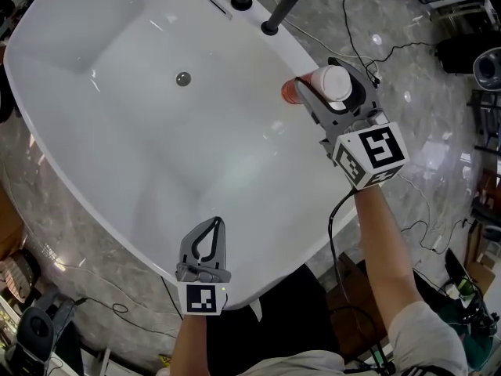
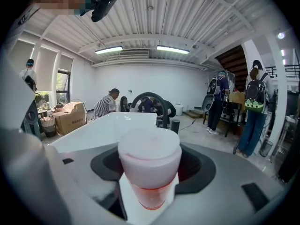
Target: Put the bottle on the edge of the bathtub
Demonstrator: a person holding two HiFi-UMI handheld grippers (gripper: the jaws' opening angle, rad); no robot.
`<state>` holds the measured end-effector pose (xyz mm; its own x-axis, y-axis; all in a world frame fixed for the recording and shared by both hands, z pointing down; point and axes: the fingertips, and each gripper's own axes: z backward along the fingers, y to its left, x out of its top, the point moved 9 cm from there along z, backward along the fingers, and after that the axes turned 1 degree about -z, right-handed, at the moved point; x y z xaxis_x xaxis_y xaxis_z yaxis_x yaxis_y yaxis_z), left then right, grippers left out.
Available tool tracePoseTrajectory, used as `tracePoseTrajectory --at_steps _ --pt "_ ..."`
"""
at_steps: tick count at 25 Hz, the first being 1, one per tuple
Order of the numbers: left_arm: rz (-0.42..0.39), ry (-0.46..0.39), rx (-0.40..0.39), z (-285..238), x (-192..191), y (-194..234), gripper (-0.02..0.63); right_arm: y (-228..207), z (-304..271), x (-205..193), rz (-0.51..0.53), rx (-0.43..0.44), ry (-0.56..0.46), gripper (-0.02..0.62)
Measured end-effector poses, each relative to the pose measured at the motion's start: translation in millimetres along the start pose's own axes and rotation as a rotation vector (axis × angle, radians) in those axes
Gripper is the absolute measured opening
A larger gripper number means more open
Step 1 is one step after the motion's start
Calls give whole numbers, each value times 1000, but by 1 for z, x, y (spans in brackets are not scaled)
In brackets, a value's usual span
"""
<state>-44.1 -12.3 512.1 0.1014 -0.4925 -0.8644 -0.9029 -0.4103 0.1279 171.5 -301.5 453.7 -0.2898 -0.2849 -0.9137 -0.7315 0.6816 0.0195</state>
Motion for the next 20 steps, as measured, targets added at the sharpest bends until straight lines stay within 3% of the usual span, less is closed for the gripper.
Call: tracePoseTrajectory --at_steps 4,6,9,20 --pt "-18 -1 -11 -5 -1 -3 11 -18 -6 2 -17 -28 -5 300" --pt "71 12 12 -8 -6 -4 11 -27 -10 2 -22 -44 -4 300" --pt "124 18 24 -17 -7 -3 11 -40 -17 2 -16 -62 7 300" --pt "71 23 -22 -19 -7 -6 11 -60 -44 9 -5 -88 32 299"
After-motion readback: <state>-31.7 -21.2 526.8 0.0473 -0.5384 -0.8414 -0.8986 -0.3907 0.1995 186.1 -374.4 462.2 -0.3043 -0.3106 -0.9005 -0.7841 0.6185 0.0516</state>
